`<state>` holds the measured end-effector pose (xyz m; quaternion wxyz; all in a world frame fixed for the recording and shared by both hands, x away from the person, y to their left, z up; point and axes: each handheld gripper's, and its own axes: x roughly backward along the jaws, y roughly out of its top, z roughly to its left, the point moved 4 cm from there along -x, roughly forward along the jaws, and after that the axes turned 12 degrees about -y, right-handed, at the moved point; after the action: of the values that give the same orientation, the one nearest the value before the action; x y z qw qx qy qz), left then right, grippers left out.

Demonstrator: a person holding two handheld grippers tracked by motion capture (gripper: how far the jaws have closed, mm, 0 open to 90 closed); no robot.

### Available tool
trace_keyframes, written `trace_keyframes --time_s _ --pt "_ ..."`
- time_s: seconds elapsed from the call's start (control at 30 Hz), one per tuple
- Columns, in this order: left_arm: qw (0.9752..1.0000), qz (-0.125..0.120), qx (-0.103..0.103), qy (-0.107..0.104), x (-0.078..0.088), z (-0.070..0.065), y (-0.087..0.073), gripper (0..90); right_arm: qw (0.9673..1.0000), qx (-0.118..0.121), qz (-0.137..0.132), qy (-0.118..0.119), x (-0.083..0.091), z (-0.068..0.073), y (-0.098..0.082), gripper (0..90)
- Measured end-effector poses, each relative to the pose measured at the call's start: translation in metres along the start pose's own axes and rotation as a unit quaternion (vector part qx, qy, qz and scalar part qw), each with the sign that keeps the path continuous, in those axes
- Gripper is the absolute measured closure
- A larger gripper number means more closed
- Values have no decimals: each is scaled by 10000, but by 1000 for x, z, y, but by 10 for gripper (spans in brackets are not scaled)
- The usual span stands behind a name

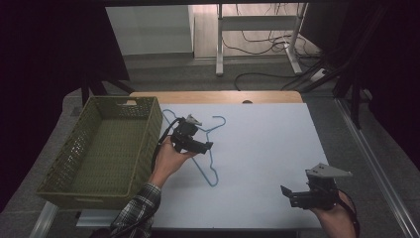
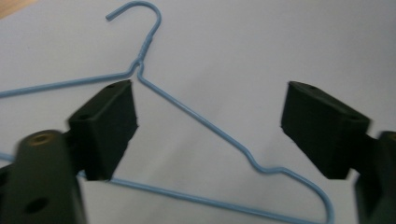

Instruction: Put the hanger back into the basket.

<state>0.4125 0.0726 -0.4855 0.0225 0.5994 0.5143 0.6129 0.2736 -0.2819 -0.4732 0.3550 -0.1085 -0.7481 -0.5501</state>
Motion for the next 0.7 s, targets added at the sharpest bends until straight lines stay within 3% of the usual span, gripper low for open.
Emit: trace_keyframes --time_s 0.5,0.7 --pt "9998 85 20 -196 -28 52 28 405 10000 31 51 29 -2 -2 -3 0" --pt "9991 332 -98 -238 -51 70 29 416 9999 46 81 49 -3 -2 -4 0"
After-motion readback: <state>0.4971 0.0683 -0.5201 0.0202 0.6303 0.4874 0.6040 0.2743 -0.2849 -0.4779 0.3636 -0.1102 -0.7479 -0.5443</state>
